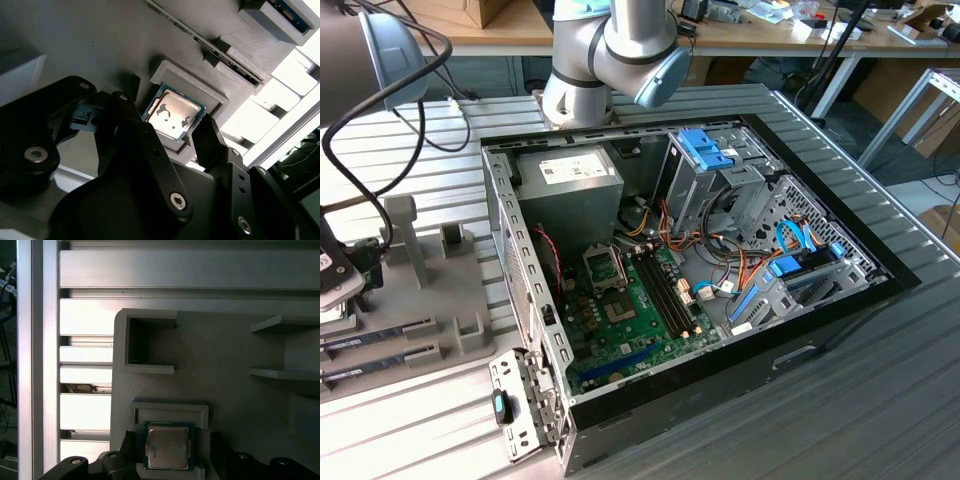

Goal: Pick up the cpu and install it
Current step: 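Pick up the cpu and move it towards the insertion slot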

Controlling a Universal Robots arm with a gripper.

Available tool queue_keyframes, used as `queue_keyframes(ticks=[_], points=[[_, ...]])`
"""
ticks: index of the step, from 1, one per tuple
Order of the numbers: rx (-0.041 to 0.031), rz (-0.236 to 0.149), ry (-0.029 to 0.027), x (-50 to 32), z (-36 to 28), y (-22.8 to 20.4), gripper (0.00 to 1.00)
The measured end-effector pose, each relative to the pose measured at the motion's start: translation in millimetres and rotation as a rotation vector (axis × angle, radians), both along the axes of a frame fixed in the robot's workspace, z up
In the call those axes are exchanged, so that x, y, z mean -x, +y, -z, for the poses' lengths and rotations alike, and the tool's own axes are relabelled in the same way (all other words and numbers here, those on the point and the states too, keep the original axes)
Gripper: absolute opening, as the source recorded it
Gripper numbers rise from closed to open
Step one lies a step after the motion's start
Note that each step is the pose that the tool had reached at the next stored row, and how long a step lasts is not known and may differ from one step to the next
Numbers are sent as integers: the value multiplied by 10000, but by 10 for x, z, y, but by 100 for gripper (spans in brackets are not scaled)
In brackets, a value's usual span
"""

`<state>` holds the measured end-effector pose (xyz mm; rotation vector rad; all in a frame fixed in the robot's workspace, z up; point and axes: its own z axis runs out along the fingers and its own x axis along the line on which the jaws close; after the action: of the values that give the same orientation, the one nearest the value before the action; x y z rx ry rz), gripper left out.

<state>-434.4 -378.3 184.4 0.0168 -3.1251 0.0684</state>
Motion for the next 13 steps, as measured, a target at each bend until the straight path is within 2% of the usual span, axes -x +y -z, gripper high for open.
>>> queue_keyframes(ticks=[13], points=[[0,-1,1,0,24,0,69]])
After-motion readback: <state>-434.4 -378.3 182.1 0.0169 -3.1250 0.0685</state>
